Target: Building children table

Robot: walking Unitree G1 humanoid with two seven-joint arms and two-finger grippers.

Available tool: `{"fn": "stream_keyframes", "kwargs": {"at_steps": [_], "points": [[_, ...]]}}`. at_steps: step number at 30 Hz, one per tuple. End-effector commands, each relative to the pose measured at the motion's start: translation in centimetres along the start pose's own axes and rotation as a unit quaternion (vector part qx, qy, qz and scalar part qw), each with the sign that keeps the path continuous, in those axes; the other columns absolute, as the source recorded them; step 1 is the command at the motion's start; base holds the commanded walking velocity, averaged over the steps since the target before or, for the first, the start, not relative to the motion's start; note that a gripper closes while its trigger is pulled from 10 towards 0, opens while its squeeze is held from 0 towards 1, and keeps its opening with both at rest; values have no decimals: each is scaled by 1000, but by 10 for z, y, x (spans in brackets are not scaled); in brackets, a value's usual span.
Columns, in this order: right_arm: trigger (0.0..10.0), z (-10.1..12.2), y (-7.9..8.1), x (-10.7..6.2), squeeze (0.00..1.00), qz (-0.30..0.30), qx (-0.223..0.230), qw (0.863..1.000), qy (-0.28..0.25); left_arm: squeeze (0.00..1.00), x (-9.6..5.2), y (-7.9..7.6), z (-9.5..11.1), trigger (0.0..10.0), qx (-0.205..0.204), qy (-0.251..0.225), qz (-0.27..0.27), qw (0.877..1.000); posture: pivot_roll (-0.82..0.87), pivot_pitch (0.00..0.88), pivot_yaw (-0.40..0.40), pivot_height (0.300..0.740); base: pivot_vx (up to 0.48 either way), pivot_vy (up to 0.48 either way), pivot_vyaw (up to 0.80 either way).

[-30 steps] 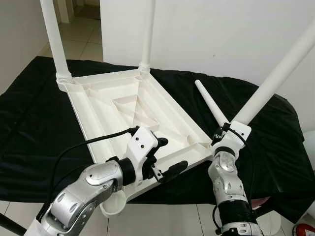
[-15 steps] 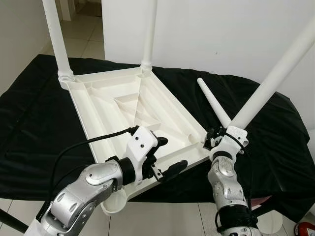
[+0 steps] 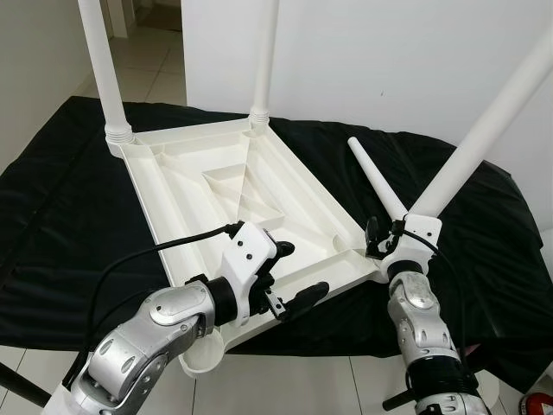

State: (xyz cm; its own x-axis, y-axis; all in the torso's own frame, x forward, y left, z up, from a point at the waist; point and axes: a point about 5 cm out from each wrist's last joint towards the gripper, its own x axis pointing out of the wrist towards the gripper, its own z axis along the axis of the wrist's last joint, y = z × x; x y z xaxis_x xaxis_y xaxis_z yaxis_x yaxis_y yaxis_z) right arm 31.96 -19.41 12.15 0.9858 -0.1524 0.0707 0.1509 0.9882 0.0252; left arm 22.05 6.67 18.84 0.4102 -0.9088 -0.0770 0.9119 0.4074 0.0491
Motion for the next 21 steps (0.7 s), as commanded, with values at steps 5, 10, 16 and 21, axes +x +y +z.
{"fn": "stream_keyframes", "kwargs": {"at_steps": [5,10,16,21], "points": [[10000,-2,-1,0,0,38,0,999,-2,0,-2,-2,6,10000,13,3,-29,1000,112,0,-107,740,0,0,0],[10000,-4,-1,0,0,76,0,997,3,0,-2,-3,6,10000,11,4,-28,1000,107,0,-116,740,0,0,0],[10000,-5,-3,1,0,92,-2,996,2,0,-1,-4,5,10000,7,3,-29,1000,107,0,-116,740,0,0,0],[10000,-4,-12,3,0,136,-6,991,5,0,0,-3,6,10000,11,5,-35,999,82,0,-99,740,0,0,0]]}}
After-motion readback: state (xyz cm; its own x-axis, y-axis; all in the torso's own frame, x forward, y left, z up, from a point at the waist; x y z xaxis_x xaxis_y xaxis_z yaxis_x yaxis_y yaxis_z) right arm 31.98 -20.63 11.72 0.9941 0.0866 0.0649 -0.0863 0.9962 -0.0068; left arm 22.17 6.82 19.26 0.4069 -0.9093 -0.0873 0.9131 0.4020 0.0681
